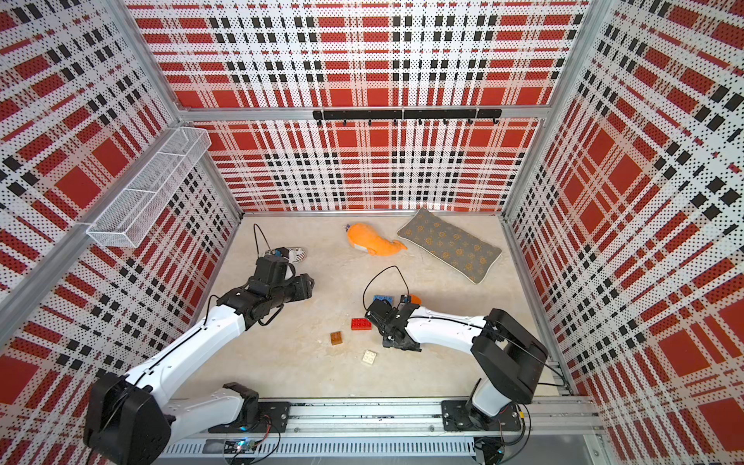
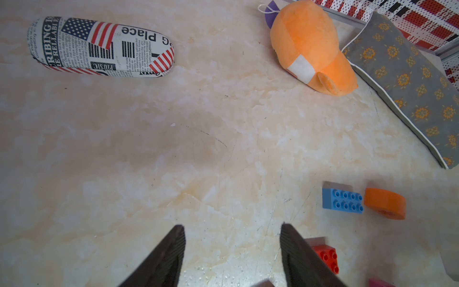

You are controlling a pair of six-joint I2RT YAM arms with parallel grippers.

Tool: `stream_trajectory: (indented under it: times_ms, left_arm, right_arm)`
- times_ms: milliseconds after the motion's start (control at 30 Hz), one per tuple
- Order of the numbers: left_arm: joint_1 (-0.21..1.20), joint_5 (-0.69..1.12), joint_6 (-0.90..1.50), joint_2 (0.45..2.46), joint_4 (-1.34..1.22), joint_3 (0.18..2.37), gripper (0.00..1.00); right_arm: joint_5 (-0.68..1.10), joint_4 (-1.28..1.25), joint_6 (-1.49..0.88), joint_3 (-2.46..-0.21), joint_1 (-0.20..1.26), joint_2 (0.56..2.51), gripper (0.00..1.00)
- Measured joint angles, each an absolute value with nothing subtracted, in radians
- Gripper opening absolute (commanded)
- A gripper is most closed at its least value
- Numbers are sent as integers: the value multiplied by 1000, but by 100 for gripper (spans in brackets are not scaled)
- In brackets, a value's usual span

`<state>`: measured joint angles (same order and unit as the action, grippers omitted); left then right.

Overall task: Assemble an ice cream with lego
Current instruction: Pick up the lego brick from the center of the board.

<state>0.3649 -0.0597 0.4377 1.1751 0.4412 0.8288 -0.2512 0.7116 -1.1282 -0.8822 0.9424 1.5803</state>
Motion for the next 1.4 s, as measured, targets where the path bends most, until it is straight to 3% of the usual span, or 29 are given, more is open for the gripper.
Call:
stream_trajectory:
  times_ms: [767,1267,1300,1400]
  left_arm:
    - [360,-59,437,1175,438,825,65]
    - [358,-56,434,1165,436,825,64]
    - [357,-55,432,1164,436,825,64]
    - [347,-46,429,1157,435,825,64]
  right_arm:
    - [-250,710,-1129,-886,949,1590,28]
    - [-252,725,-1120,-1053,963,1583,27]
    - [-251,725,-1114,-1061,966,1577,20]
    - [-226,788,-774,-1082,972,1561,20]
